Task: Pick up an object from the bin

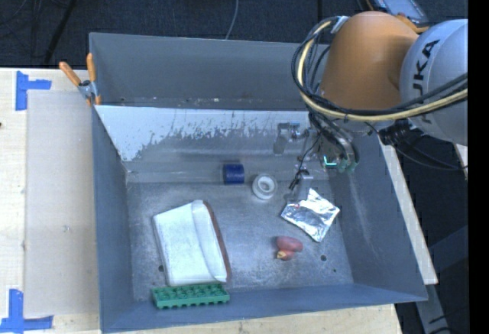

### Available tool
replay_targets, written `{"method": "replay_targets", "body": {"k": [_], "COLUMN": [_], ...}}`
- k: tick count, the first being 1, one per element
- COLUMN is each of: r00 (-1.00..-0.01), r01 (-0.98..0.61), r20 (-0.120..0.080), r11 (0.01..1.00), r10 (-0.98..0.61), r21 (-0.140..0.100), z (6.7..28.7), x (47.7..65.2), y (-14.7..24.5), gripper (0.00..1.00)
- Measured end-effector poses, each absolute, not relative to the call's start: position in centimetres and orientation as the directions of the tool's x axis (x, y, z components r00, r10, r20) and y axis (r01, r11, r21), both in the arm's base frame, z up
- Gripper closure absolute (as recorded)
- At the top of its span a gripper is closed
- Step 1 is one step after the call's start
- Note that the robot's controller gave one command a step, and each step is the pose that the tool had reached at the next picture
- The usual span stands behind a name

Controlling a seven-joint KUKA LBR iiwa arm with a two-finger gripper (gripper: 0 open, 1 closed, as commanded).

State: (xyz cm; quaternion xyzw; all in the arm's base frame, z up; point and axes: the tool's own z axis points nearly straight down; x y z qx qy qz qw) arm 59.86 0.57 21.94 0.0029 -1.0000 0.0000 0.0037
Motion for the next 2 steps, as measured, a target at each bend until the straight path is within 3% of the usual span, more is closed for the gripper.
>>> {"method": "replay_targets", "body": {"k": [1, 2], "r00": [-1.0, -1.0], "r01": [-0.012, -0.002], "r20": [0.009, 0.004], "r11": [1.0, 1.0], "r10": [-0.012, -0.002], "r21": [-0.001, 0.0], "z": [10.0, 6.8], "x": [56.8, 55.5], "y": [-8.3, -12.0], "gripper": [0.0, 0.0]}}
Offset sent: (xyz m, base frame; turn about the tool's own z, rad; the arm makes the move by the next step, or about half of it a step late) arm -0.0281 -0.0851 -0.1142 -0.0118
